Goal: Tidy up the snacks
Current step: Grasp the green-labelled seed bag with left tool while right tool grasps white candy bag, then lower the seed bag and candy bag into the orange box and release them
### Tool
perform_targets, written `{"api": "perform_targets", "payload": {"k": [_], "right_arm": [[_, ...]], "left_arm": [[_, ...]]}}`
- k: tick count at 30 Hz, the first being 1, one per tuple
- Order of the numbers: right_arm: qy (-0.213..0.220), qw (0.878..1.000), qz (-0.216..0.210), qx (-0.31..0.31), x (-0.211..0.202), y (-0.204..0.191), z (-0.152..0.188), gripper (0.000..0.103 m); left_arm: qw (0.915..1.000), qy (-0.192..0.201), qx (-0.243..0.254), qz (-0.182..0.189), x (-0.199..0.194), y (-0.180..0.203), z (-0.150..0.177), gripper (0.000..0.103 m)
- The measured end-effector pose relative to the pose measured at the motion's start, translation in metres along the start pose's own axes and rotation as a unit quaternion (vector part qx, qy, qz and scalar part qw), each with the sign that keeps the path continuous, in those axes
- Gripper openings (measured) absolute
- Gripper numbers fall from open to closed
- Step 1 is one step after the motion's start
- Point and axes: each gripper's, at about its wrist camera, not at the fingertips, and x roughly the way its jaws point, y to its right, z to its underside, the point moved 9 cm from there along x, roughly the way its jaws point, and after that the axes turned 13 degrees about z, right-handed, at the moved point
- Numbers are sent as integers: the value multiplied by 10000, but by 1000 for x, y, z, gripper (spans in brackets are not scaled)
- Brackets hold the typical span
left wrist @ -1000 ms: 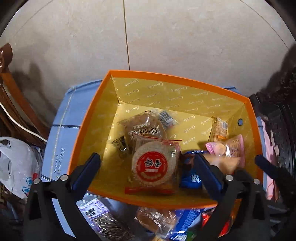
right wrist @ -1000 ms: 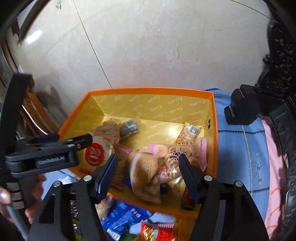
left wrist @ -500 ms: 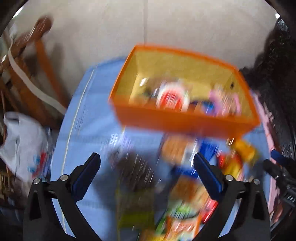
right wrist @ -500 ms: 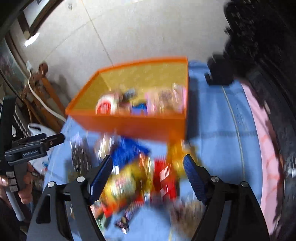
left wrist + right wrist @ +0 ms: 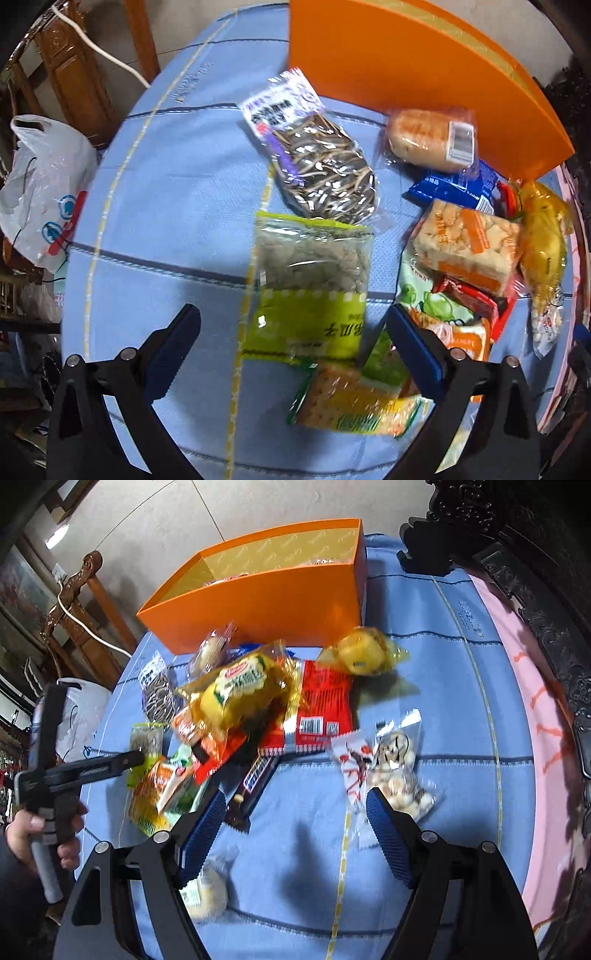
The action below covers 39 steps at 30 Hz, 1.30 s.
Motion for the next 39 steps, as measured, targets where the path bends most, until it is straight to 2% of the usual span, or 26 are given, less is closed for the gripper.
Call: {"api": "perform_targets", "payload": {"k": [2, 4, 7, 13, 14, 16, 18, 20, 23, 31, 39], "right_arm": [[-32, 10000, 70, -8, 0, 3, 7, 79], [-91, 9998, 199, 33, 1, 13, 13, 79], [-170, 9989, 387, 180, 8, 31, 16, 79], [-270, 9959, 853, 156, 44, 48, 1, 81], [-292, 9938, 1071, 77, 54, 51, -1, 81], [-563, 9930, 1041, 38, 74, 51, 0, 78], [-770, 9914, 1059, -74, 88, 48, 7, 68], [-640, 9883, 1333, -364, 86, 46, 8, 56], [-411, 9928, 1091, -273, 61, 44, 3, 48], [239, 9995, 137, -177, -14, 23, -19, 47], [573, 9975, -214, -352, -40, -13, -55, 47]], "left_arm": [[10000, -64, 43, -37, 13, 3, -3, 97], [9998, -193, 72, -64, 26, 2, -1, 67], [9999, -137, 77, -58, 28, 1, 2, 61], [9997, -229, 50, 30, 23, -5, 14, 59], [9997, -247, 36, 45, 23, -6, 16, 59], [9997, -248, 27, 43, 22, -12, 21, 59], [9997, -241, 21, 38, 23, -16, 20, 59], [9997, -254, 41, 10, 24, -15, 19, 59], [9997, -219, 41, -87, 20, -16, 16, 58], [9994, 343, 73, 29, -35, -8, 6, 58], [9954, 864, 295, 302, -88, 19, -16, 58]]}}
